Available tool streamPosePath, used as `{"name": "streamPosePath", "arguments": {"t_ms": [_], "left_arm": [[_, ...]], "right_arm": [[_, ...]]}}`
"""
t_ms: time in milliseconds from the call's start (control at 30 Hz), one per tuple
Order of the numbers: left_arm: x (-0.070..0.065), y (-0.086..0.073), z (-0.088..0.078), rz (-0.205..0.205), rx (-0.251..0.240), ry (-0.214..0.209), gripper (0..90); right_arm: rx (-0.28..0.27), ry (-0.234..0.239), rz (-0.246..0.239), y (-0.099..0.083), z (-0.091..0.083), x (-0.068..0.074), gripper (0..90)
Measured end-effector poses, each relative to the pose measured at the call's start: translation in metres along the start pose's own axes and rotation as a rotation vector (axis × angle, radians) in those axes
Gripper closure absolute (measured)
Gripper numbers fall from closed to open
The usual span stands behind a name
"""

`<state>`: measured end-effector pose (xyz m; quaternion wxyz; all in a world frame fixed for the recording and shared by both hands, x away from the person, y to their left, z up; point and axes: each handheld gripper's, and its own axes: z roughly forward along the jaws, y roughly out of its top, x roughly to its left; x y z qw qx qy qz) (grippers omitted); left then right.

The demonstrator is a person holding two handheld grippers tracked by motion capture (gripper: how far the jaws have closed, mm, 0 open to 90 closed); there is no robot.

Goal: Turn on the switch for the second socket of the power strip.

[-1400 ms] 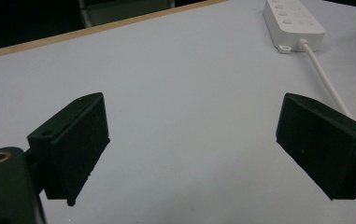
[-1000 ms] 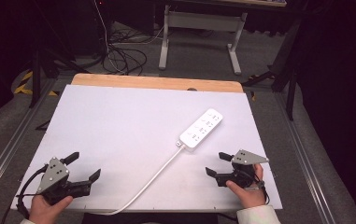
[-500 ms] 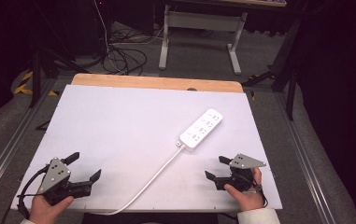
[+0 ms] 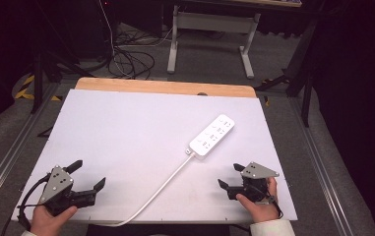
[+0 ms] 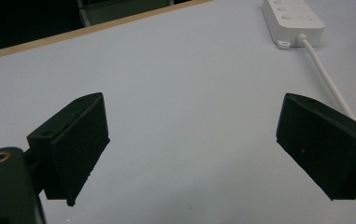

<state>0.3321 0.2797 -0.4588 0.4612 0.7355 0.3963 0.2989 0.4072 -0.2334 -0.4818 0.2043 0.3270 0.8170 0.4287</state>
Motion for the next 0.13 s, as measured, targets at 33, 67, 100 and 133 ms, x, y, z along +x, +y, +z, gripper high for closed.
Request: {"name": "streamPosePath", "arguments": {"t_ms": [33,67,100,133], "left_arm": [[-0.0002,0.0000,0.0000,0.000,-0.001,0.001,9.7],[0.0002,0.0002,-0.0002,0.010,0.002,0.004,9.7],[0.0001,0.0002,-0.0002,0.012,0.003,0.005,9.7],[-0.0001,0.0002,0.0000,0.013,0.001,0.006,9.7]], "right_arm": [[-0.002,0.000,0.003,0.0000,-0.0002,-0.0003,19.5],[-0.006,0.002,0.008,-0.0001,-0.0005,-0.0007,19.6],[-0.008,0.002,0.013,-0.0003,-0.0009,-0.0012,19.6],[-0.006,-0.004,0.012,-0.0004,-0.0010,-0.0014,19.8]]}}
